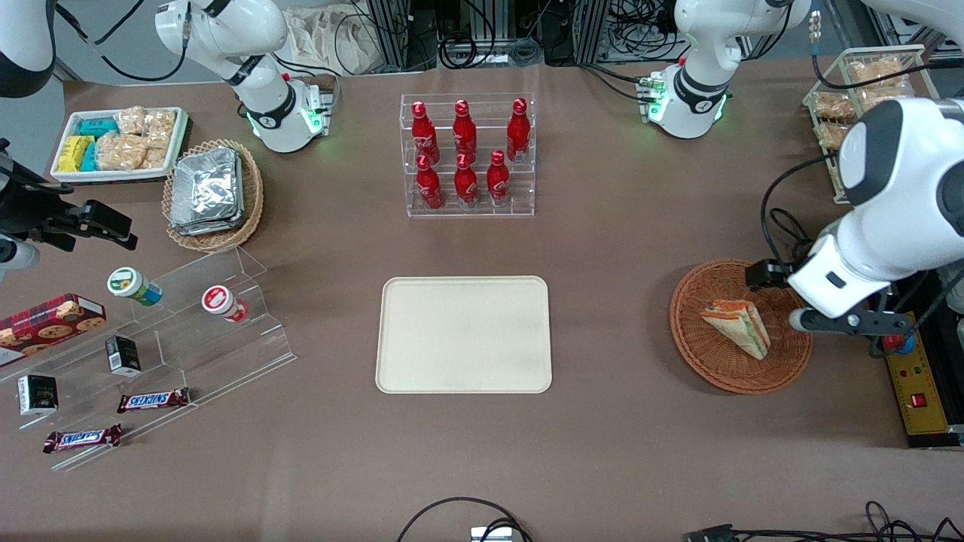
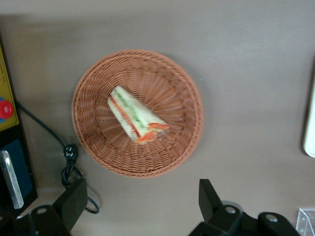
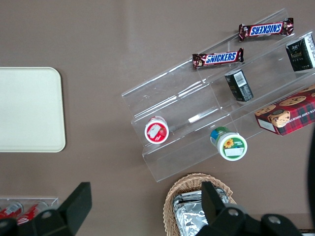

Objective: Place sandwich from basket to tray
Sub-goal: 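Lower the open left gripper over the wrapped sandwich in the wicker basket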

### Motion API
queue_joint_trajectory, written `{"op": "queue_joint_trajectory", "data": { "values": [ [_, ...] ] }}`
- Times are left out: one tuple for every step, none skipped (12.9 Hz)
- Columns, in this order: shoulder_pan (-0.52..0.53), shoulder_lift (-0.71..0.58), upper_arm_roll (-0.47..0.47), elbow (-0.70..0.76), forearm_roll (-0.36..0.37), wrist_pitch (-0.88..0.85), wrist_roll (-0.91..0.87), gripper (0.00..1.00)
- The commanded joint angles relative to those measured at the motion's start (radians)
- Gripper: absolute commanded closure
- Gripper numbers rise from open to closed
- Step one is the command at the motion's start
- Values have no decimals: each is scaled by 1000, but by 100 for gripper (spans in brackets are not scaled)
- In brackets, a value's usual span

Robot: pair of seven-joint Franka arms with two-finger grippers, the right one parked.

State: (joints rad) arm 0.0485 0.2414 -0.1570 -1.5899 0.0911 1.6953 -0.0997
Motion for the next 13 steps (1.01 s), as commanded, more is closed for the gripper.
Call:
{"op": "queue_joint_trajectory", "data": {
  "values": [
    [76,-29,-4,-163,-42,158,-125,0],
    [79,-42,-3,-238,-42,244,-197,0],
    [79,-47,5,-290,-42,306,-275,0],
    [79,-45,11,-321,-34,337,-346,0],
    [79,-40,13,-341,-34,348,-389,0],
    [79,-39,22,-372,-34,381,-423,0],
    [79,-37,39,-412,-34,442,-440,0],
    [79,-36,56,-456,-34,514,-443,0],
    [79,-36,62,-493,-34,568,-445,0],
    [79,-28,62,-501,-36,589,-468,0],
    [79,-11,62,-498,-36,601,-507,0],
    [77,8,62,-495,-30,619,-515,0],
    [76,21,62,-489,-25,630,-520,0]
  ]
}}
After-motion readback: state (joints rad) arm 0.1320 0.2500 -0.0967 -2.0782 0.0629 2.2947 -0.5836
